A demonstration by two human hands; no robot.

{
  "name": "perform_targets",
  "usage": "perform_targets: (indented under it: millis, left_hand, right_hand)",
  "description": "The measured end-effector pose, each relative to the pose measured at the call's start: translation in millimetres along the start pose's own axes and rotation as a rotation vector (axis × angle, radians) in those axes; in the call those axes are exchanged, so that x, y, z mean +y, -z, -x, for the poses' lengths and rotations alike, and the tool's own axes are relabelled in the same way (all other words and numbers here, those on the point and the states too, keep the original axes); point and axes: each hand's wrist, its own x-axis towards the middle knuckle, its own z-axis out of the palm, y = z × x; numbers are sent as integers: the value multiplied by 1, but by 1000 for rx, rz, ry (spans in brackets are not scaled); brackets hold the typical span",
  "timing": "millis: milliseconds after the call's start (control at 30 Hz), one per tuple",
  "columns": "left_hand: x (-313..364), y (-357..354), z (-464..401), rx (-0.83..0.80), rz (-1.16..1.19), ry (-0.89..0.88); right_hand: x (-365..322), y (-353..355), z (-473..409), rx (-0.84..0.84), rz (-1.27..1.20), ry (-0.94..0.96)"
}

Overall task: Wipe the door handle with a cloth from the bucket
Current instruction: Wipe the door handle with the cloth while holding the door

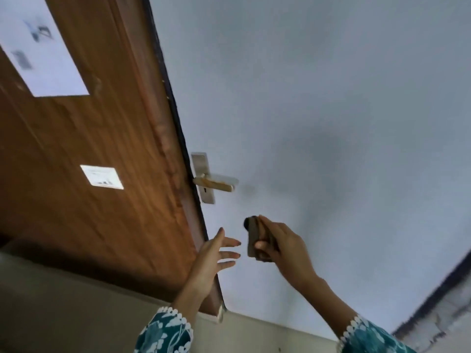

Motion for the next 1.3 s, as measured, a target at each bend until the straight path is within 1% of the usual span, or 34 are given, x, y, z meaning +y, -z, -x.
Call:
perform_targets:
  millis: [67,100,300,467,567,667,767,900,1000,1067,1133,1233,1300]
  left_hand:
    - [6,22,-10,87,30,-43]
    - [10,32,-15,112,33,-62]
    - [22,71,-57,243,57,-128]
    - [23,90,-80,300,30,-198]
    - [25,111,-90,340,-2,-272]
    - [34,139,-110,361,-42,-403]
    - [47,157,-139,317,-64,-521]
    - [68,162,-172,204,-86,-653]
    - [79,168,-193,133,-118,-771]
    - [84,173,-204,161,-126,-889]
    - [88,178,-212,249,-187,-1079]
    - [90,185,-228,437,-438,-1378]
    - [94,188,-244,511,-586,-1476]
  right_hand:
    - [3,8,-23,8,-97,-69]
    - [5,10,-36,17,-108,-70]
    - [-18,0,-109,36,138,84]
    - [-40,-31,-153,-8,254,191]
    - [-44,-44,-179,8,359,242]
    - [-39,-52,-202,71,401,239]
    - [-36,-62,-213,99,393,235]
    - [-40,-69,-217,122,299,114]
    - [-49,-73,-215,164,299,14]
    - [-54,-75,-212,193,321,-23]
    - [-57,-82,-211,239,370,-34]
    - [-59,-97,-215,282,544,14]
    - [-63,-109,-222,321,661,78]
